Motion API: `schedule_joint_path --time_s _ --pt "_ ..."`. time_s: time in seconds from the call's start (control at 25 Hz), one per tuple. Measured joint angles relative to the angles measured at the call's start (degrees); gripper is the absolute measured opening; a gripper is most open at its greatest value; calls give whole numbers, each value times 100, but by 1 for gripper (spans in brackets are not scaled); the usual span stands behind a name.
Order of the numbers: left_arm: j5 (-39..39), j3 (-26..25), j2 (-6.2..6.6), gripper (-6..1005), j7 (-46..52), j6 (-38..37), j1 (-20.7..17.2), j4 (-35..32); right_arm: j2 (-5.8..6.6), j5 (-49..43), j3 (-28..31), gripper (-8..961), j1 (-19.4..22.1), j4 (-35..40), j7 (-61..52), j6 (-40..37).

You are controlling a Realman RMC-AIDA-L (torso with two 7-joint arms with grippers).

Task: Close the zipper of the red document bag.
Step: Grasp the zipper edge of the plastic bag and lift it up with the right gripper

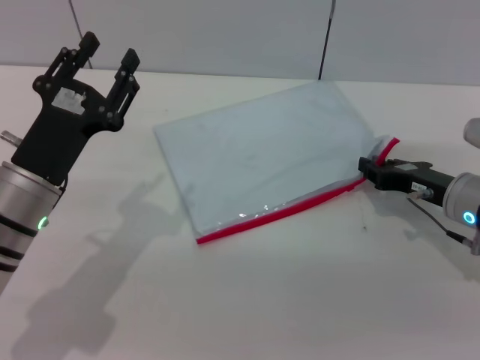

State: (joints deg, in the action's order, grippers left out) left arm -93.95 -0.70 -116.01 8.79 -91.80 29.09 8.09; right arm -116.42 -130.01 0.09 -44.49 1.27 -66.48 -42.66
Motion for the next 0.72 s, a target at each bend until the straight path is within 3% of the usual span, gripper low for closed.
schedule_joint_path --time_s 0.36,0.56,0.72 --pt "-8 20 0 581 0 4 13 -9 6 -6 -102 116 -35 -13 3 -151" --pt "-50 42 0 581 0 12 26 -10 17 -6 -163 12 -36 17 3 -677" --pt "-117 238 0 580 0 91 94 -16 21 -6 -210 12 -92 50 6 -1314"
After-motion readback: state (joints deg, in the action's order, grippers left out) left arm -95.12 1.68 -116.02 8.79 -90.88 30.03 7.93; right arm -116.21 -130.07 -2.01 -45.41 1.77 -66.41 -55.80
